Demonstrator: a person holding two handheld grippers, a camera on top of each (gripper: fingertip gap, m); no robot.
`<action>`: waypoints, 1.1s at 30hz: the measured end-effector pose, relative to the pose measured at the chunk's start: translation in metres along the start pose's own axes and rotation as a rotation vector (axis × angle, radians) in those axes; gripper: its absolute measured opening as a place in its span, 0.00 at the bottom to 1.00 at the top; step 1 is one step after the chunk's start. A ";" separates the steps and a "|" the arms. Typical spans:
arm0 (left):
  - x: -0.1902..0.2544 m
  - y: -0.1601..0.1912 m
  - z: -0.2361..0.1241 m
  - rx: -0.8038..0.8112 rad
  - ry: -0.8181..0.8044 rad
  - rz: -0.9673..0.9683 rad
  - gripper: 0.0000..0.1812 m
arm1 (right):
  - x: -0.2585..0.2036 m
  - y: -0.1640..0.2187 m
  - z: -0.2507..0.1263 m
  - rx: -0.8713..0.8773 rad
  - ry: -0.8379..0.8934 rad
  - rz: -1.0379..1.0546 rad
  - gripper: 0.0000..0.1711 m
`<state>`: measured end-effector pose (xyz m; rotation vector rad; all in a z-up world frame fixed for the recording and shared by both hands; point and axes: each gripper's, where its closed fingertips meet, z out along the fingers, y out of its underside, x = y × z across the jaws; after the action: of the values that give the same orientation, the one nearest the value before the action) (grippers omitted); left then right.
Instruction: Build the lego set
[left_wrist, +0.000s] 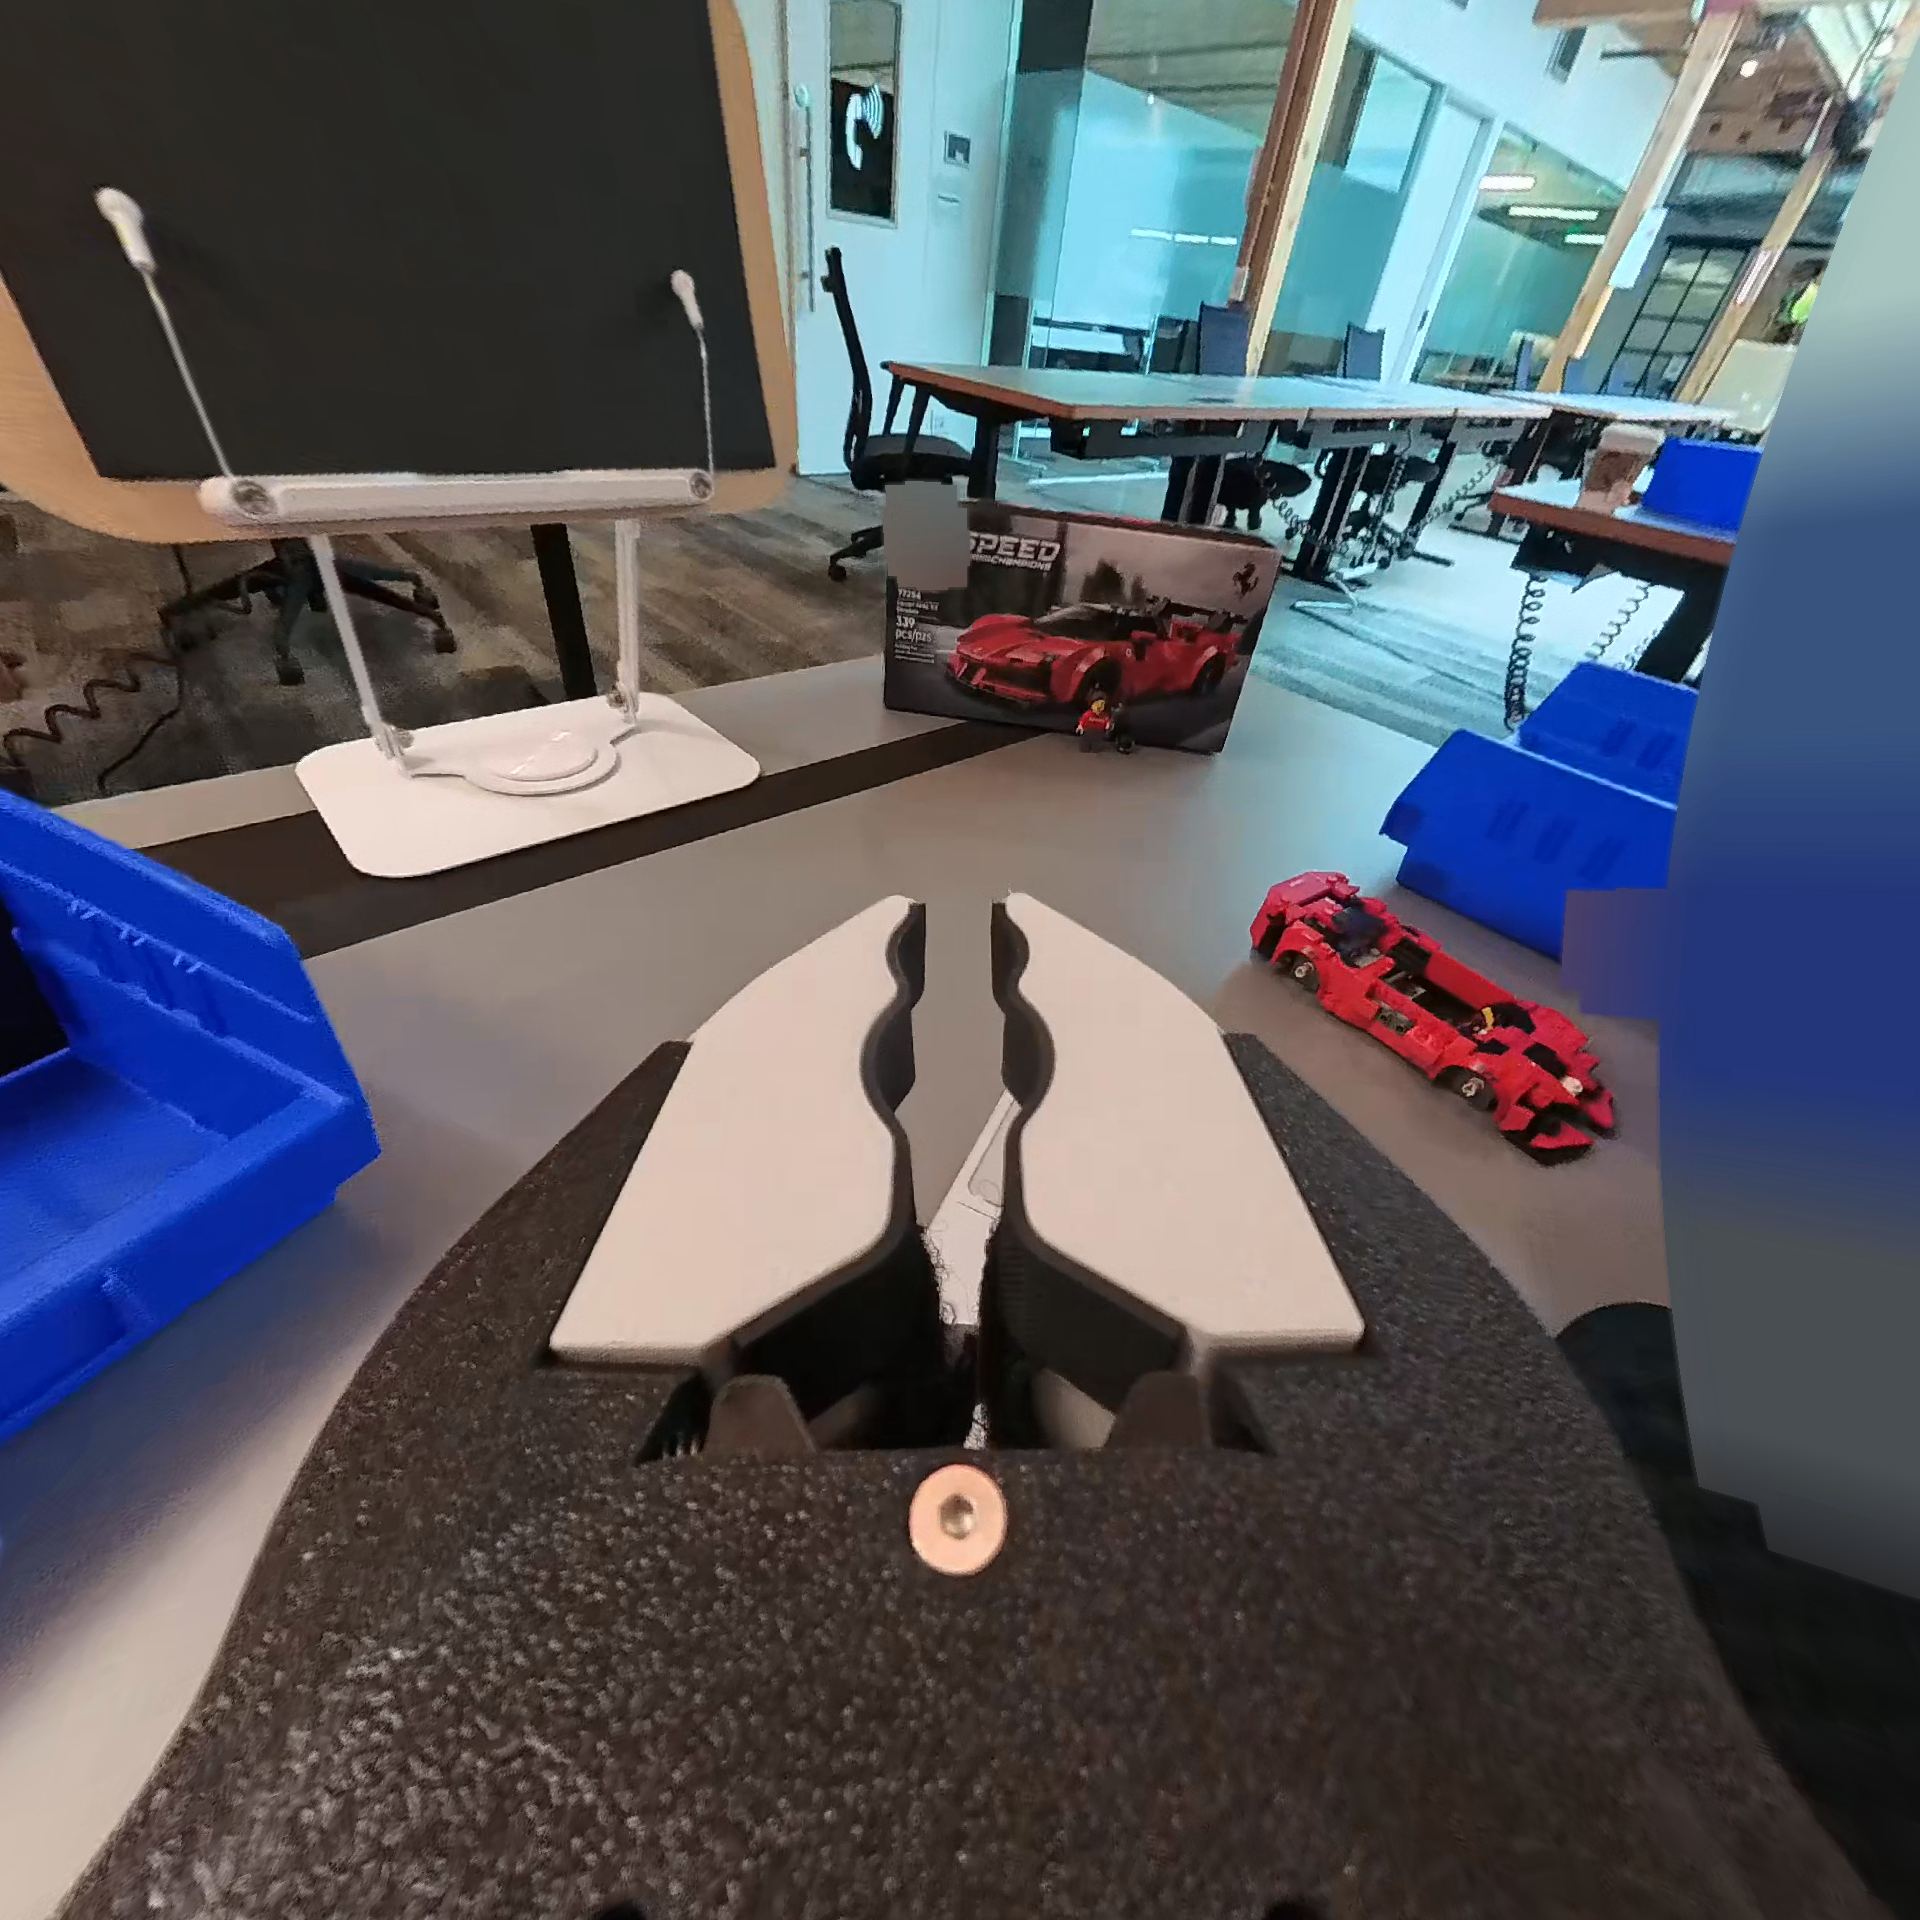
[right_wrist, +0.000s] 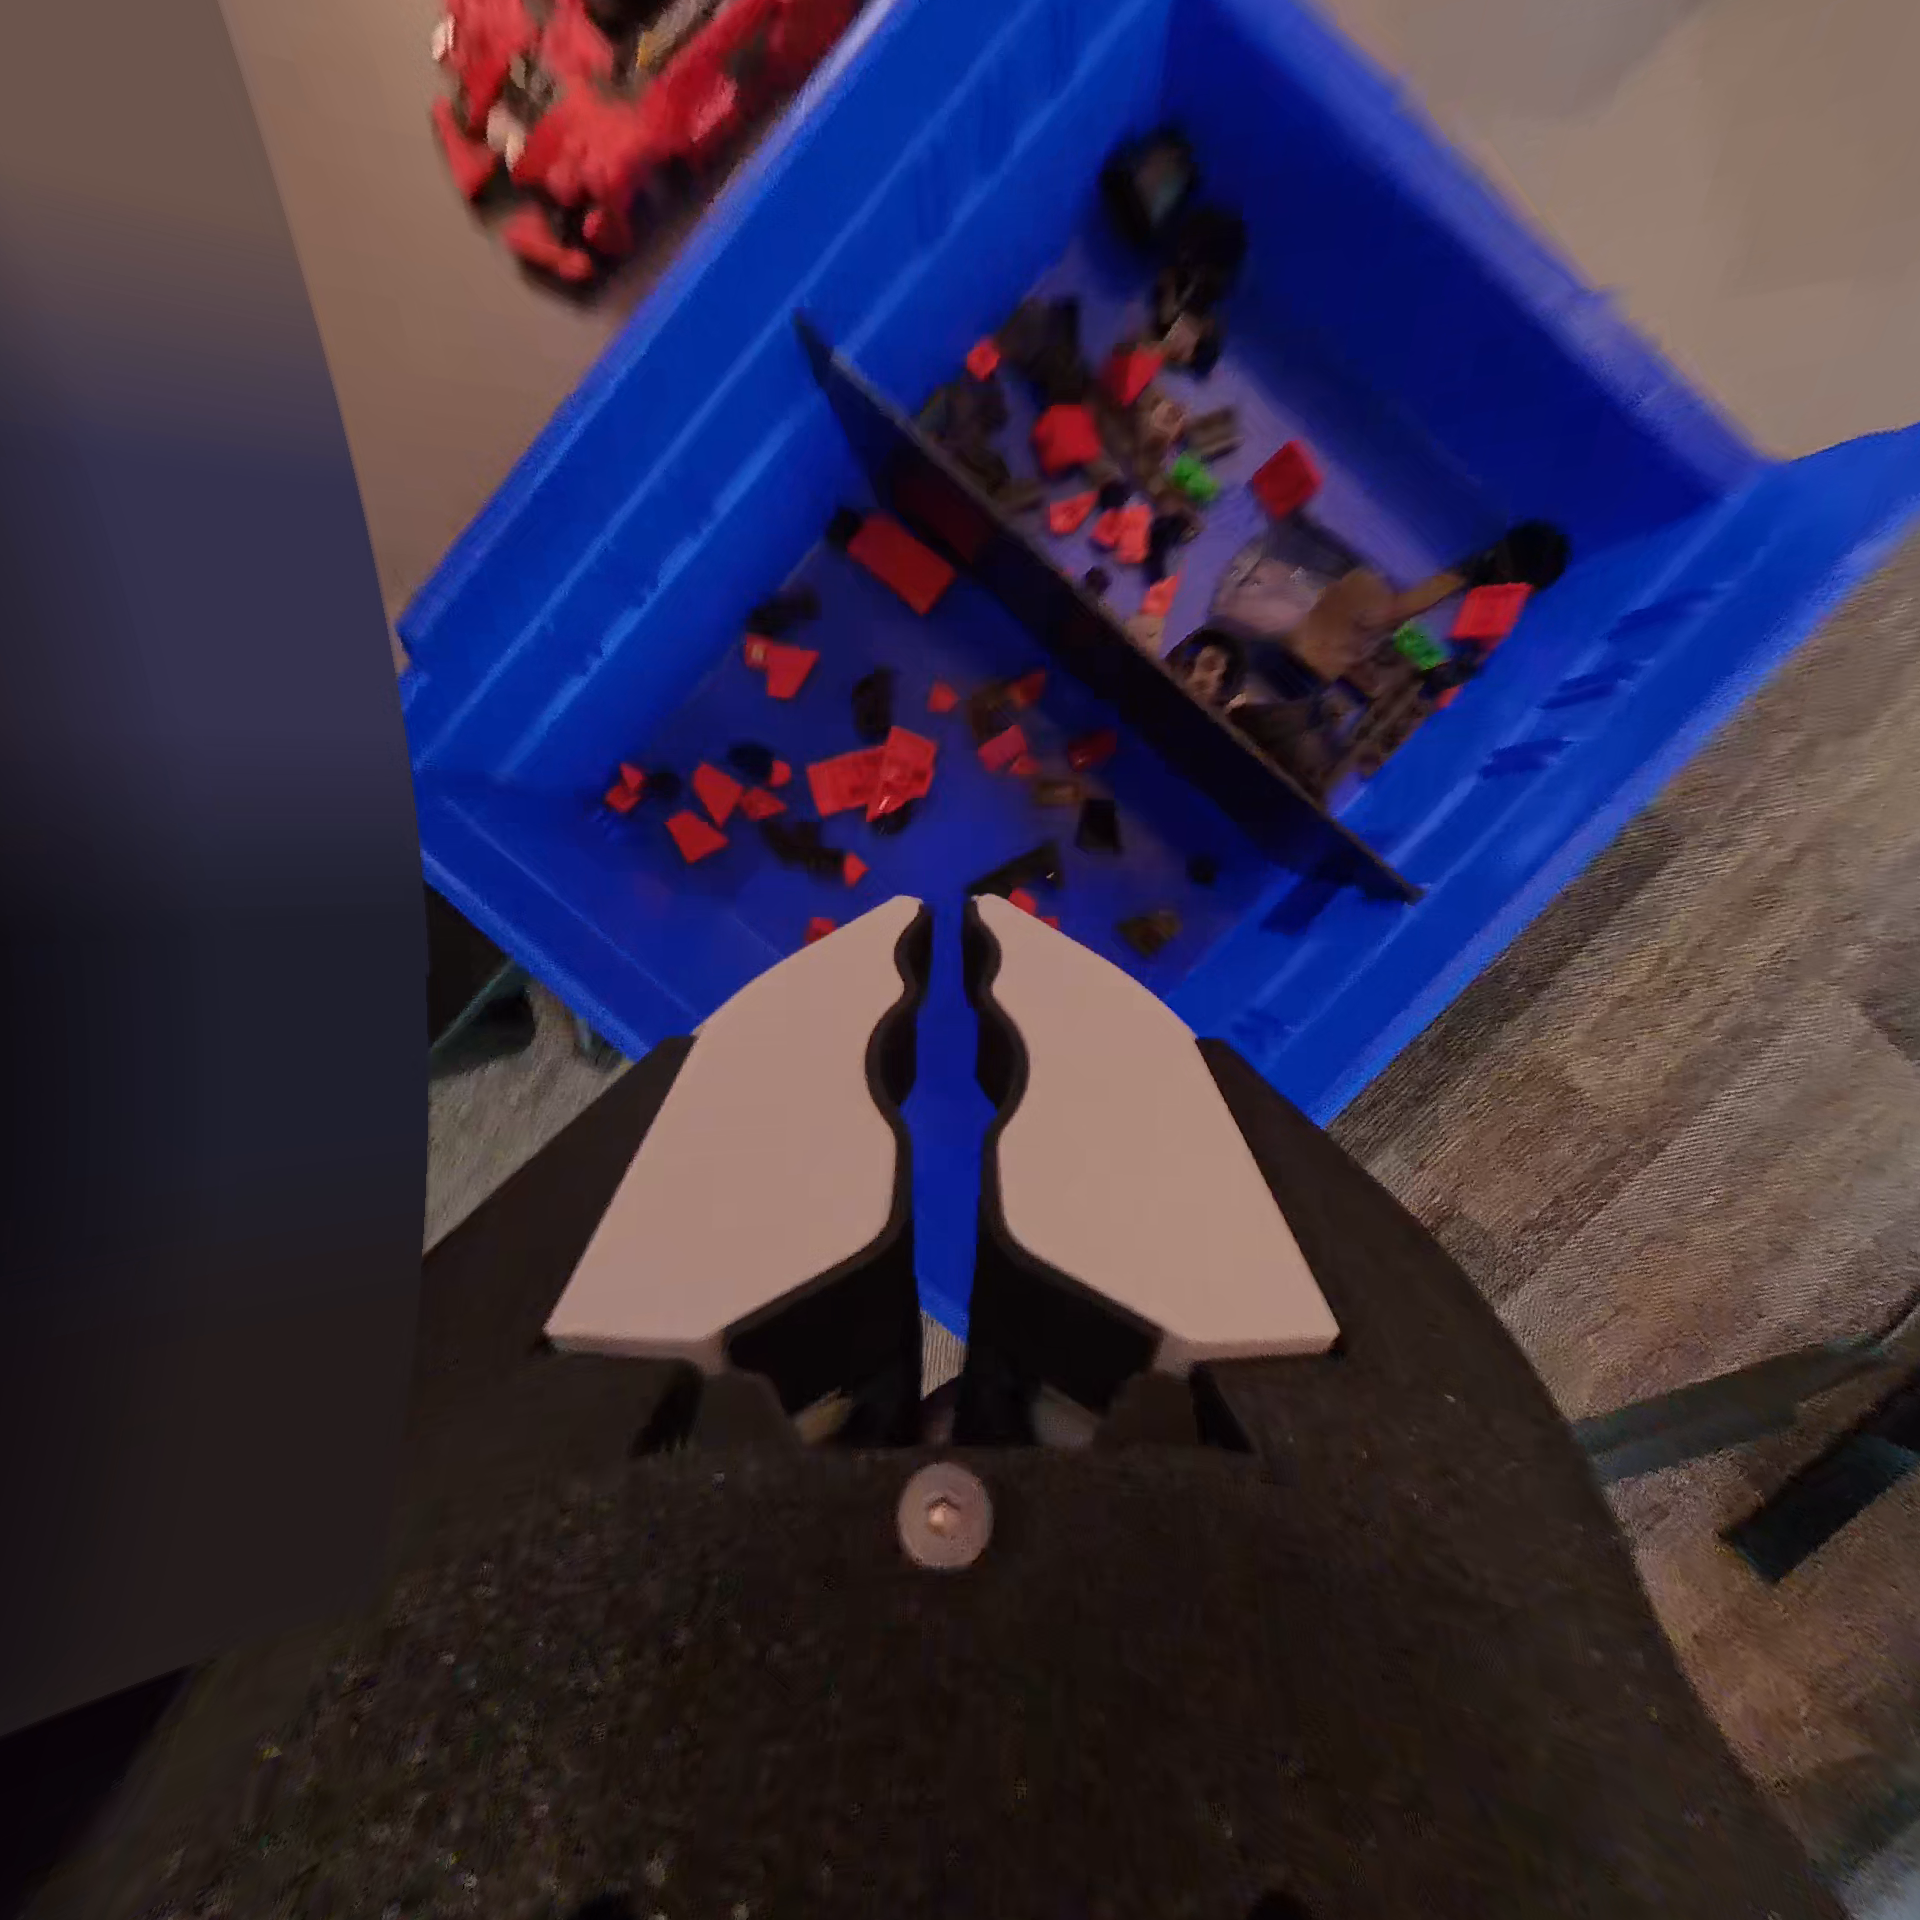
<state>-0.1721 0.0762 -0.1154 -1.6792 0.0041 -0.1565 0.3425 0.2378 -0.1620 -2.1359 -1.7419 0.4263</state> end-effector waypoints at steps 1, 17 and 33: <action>0.002 0.001 0.003 -0.012 0.000 0.007 0.06 | -0.002 0.005 0.007 -0.048 -0.041 -0.015 0.04; 0.008 0.007 0.026 -0.094 0.002 0.056 0.06 | -0.024 0.022 0.076 -0.276 -0.264 -0.215 0.10; 0.012 0.012 0.035 -0.150 -0.002 0.099 0.06 | -0.024 0.005 0.127 -0.170 -0.206 -0.383 0.11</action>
<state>-0.1553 0.1080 -0.1296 -1.8249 0.0998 -0.0809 0.2856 0.2235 -0.2774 -1.8505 -2.3181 0.4148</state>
